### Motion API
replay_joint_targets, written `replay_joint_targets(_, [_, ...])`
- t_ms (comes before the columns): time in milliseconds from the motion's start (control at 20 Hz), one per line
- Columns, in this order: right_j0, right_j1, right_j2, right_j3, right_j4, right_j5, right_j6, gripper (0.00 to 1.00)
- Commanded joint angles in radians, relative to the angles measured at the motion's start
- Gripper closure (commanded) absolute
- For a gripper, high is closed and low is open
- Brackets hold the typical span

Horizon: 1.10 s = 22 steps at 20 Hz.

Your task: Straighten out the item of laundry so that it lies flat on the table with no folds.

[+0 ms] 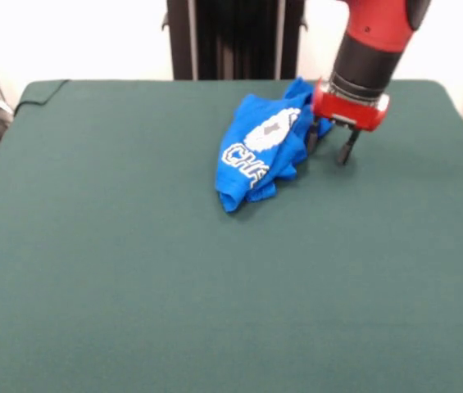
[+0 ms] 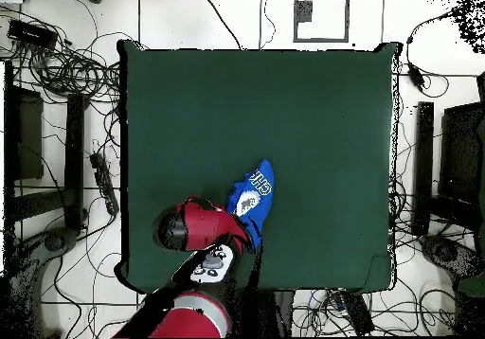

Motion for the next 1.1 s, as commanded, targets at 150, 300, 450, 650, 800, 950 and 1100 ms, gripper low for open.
replay_joint_targets(150, [-0.199,-0.078,0.220,0.067,-0.174,0.033,-0.068,0.00])
replay_joint_targets(300, [-0.193,-0.123,0.207,0.064,-0.207,0.085,-0.046,0.00])
replay_joint_targets(450, [-0.194,-0.175,0.201,0.068,-0.239,0.130,-0.025,0.00])
replay_joint_targets(650, [-0.185,-0.270,0.186,0.078,-0.263,0.202,-0.014,0.00])
replay_joint_targets(800, [-0.247,-0.332,0.271,0.133,-0.250,0.249,-0.021,0.00])
replay_joint_targets(950, [-0.254,-0.386,0.270,0.132,-0.252,0.335,-0.046,0.00])
replay_joint_targets(1100, [-0.263,-0.415,0.278,0.119,-0.253,0.400,-0.061,0.00])
